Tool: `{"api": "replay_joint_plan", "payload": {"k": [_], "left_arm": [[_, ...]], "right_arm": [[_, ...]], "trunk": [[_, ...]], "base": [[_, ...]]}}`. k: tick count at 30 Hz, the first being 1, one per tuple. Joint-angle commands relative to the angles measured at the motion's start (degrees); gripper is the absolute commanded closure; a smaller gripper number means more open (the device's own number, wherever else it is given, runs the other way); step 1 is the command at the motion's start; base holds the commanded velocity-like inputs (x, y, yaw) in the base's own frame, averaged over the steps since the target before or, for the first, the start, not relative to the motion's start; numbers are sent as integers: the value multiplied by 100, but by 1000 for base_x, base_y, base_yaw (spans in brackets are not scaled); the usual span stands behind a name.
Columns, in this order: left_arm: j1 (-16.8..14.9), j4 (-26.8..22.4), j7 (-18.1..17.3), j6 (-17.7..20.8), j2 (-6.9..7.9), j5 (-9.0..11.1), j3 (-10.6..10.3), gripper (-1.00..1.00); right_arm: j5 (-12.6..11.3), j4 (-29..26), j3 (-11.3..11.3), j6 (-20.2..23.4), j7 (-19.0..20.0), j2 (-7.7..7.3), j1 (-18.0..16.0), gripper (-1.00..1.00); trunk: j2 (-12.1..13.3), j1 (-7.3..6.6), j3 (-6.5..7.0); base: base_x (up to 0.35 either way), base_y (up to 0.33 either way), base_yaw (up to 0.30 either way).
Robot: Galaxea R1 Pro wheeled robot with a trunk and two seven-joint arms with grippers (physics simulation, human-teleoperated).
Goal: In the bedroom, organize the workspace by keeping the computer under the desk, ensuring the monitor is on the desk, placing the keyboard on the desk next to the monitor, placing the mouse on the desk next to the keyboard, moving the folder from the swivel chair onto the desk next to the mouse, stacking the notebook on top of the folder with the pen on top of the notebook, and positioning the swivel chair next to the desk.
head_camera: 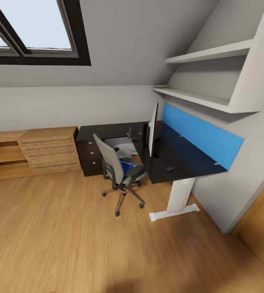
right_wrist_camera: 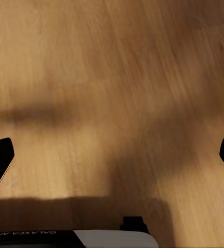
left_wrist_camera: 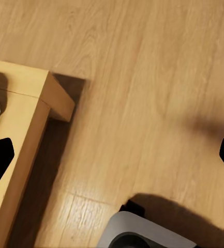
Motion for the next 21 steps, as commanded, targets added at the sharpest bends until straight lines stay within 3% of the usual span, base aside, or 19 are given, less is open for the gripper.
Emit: {"api": "replay_joint_plan", "payload": {"k": [1, 6, 21], "left_arm": [[-2, -2, 6, -15, 0, 42, -14, -100], [-2, 5, 6, -15, -1, 43, -15, -100], [-2, 114, 6, -15, -7, 34, -108, -100]], "right_arm": [[3, 4, 4, -17, -21, 2, -4, -100], [5, 4, 7, -18, -17, 2, -4, -100], [263, 5, 5, -17, -23, 2, -4, -100]], "trunk": [[-8, 6, 0], [-8, 6, 44], [-8, 6, 146]], "base": [[328, 4, 0], [240, 2, 62], [24, 0, 190]]}}
